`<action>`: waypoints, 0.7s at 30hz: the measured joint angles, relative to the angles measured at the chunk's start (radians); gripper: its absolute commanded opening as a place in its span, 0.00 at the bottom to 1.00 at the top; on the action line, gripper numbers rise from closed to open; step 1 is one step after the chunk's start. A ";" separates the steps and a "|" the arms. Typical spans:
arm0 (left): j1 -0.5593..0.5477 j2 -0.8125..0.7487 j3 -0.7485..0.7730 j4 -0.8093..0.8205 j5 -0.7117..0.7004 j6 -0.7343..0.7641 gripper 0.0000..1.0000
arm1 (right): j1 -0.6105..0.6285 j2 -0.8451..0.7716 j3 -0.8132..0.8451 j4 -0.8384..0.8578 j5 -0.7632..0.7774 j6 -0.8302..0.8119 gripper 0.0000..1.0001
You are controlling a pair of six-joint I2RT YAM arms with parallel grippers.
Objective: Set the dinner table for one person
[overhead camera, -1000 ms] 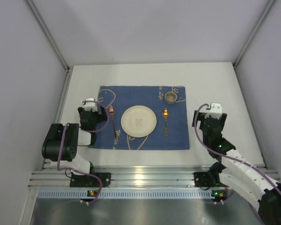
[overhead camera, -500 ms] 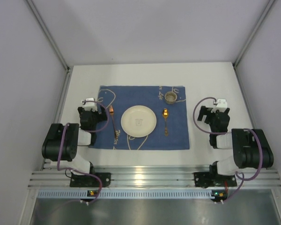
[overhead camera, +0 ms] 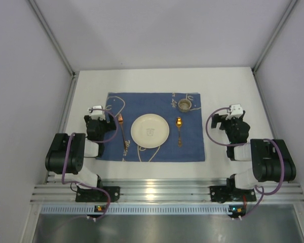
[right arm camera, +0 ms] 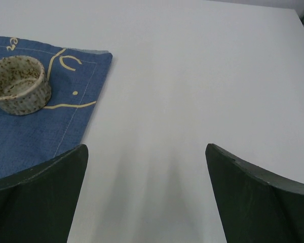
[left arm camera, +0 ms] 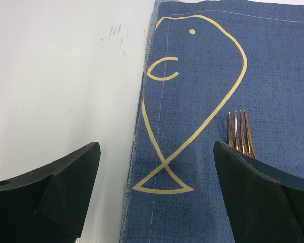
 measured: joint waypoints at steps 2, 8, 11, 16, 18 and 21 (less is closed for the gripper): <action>0.000 0.000 0.000 0.000 0.000 0.000 0.99 | 0.000 0.000 0.000 0.000 -0.002 0.000 1.00; 0.000 0.000 0.000 0.000 0.000 0.000 0.99 | 0.000 0.000 0.000 0.000 -0.006 -0.001 1.00; 0.000 0.000 0.000 0.000 0.000 0.000 0.98 | 0.000 0.000 0.000 0.000 -0.008 0.000 1.00; 0.000 0.000 0.000 0.000 0.000 0.000 0.99 | 0.000 0.000 0.000 0.000 -0.008 0.000 1.00; 0.000 0.000 0.000 0.000 0.000 0.000 0.98 | 0.000 0.000 0.000 0.000 -0.010 0.000 1.00; 0.000 0.000 0.000 0.000 0.000 0.000 0.98 | 0.000 0.000 0.000 0.000 -0.011 -0.001 1.00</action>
